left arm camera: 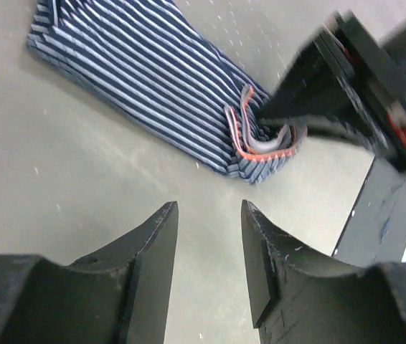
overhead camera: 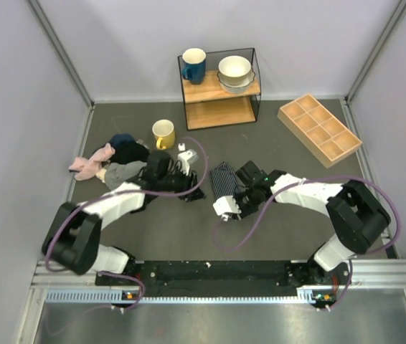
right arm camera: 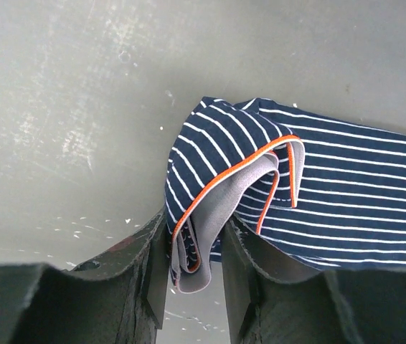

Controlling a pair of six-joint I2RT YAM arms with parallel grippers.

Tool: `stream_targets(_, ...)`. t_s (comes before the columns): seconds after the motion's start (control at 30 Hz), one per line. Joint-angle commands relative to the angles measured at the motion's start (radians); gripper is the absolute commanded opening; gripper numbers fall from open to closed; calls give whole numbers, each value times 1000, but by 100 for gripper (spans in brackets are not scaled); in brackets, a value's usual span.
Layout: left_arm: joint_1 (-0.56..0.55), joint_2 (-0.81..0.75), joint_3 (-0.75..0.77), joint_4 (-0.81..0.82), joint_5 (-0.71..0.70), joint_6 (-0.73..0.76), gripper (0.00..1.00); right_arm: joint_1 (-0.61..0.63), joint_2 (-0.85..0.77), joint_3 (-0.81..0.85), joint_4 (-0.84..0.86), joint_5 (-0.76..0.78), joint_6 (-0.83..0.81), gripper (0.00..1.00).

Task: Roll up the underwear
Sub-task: Roll the underwear to the center of the board.

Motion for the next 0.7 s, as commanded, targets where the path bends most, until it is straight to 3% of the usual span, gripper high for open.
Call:
stream_targets(0.0, -21, -315, -270, 366, -126, -6, 46, -24, 67, 109, -139, -140, 28, 32)
stream_targets(0.13, -58, -558, -484, 646, -141, 42, 47, -33, 125, 192, -305, -201, 0, 30)
stream_targets(0.3, -180, -750, -606, 702, -180, 144, 49, -53, 182, 282, -451, -264, 9, 26)
stream_targets(0.47, -323, -782, -626, 687, -209, 266, 49, -67, 271, 345, -584, -278, 48, 24)
stream_targets(0.67, -493, -674, -586, 635, -263, 425, 50, -107, 366, 397, -654, -295, 81, 23)
